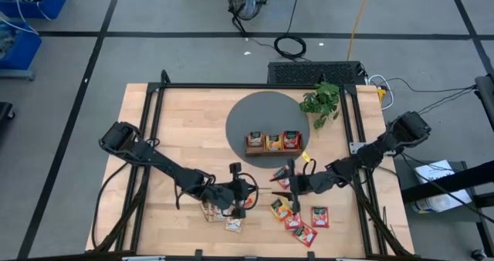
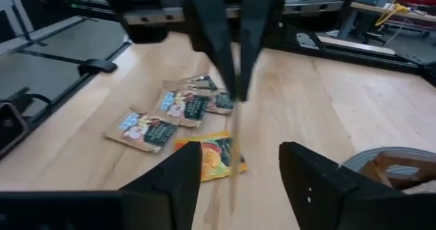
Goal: Pick & Place Tea
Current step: Put the yellow tea bag into the middle section of the wooden organizer
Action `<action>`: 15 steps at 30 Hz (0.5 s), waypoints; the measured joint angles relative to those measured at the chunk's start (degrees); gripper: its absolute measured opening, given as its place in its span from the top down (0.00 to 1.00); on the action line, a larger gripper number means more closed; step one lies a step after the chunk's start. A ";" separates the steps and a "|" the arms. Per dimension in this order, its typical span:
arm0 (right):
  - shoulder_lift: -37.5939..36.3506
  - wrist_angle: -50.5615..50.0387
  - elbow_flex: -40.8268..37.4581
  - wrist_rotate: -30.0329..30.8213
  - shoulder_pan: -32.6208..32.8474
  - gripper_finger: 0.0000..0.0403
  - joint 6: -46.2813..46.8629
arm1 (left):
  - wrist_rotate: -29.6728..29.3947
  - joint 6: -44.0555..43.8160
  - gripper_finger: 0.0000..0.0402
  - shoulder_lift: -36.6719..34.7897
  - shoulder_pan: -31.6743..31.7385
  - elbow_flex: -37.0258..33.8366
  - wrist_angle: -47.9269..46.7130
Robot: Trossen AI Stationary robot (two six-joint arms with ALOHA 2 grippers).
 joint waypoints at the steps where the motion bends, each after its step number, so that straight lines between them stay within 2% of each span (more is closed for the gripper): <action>1: 0.18 0.13 0.00 0.00 -0.28 0.58 -0.06 | 0.30 -0.16 1.00 0.00 0.20 0.00 0.18; 6: 1.77 0.52 0.00 -2.33 -2.34 0.70 0.22 | 0.52 -0.24 1.00 0.00 0.41 0.00 0.26; 9: 2.44 1.18 0.02 -5.58 -3.43 0.81 0.26 | 0.54 -0.16 1.00 0.00 0.41 0.00 -0.06; 13: 2.51 0.93 0.02 -6.17 -3.78 0.96 -0.89 | 0.59 -0.14 1.00 0.00 0.41 0.00 -0.86; 15: 2.50 0.92 0.02 -6.17 -3.67 0.98 -1.75 | 0.59 -0.26 1.00 0.00 0.41 0.00 -1.08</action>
